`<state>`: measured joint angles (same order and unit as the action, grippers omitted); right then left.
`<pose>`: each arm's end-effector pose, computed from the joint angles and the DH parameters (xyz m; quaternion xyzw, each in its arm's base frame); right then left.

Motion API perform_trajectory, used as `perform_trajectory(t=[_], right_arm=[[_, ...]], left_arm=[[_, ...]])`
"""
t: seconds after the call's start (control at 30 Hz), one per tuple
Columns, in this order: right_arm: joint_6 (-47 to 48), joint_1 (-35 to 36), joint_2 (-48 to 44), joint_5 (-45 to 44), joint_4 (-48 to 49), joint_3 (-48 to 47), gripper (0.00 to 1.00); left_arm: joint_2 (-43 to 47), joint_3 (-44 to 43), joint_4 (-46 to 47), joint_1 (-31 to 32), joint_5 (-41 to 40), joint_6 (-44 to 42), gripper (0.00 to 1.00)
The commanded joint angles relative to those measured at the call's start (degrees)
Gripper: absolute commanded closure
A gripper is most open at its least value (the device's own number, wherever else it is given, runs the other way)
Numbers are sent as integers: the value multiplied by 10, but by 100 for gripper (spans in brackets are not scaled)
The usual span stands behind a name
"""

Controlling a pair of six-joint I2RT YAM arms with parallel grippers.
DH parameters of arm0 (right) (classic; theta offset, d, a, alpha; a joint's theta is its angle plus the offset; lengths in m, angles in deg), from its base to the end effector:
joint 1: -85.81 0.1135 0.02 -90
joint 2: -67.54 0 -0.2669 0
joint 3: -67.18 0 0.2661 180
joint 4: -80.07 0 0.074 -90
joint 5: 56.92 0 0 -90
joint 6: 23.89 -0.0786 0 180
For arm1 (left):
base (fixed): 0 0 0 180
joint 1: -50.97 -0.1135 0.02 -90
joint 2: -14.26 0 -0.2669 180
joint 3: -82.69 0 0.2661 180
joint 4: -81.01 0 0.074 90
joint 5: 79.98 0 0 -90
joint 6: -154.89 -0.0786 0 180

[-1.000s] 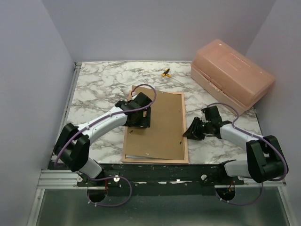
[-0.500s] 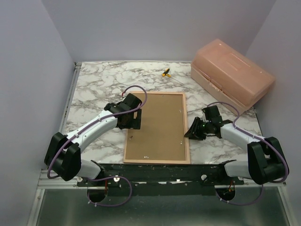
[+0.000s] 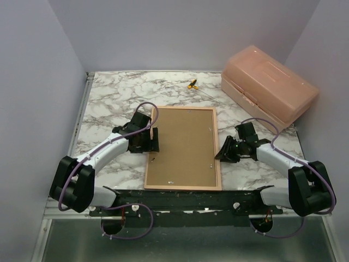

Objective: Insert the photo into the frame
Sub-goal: Place the photo frame item in the photo frame, then adjust the photo frame item on the photo frame.

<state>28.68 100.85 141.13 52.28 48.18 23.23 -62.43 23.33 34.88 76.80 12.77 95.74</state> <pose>0.2314 0.0889 0.1076 0.1453 0.9455 0.2522 0.1460 0.2510 -0.1257 0.1575 -0.0371 0.9723 -0.1295 0.1909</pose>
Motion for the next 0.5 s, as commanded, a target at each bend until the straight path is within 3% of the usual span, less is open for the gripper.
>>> perform_trajectory(t=[0.0, 0.47], right_arm=[[2, 1, -12, 10, -1, -8, 60], [-20, 1, -27, 42, 21, -4, 45]], left_arm=[[-16, -1, 71, -4, 69, 5, 20], [-73, -17, 108, -5, 73, 8, 21]])
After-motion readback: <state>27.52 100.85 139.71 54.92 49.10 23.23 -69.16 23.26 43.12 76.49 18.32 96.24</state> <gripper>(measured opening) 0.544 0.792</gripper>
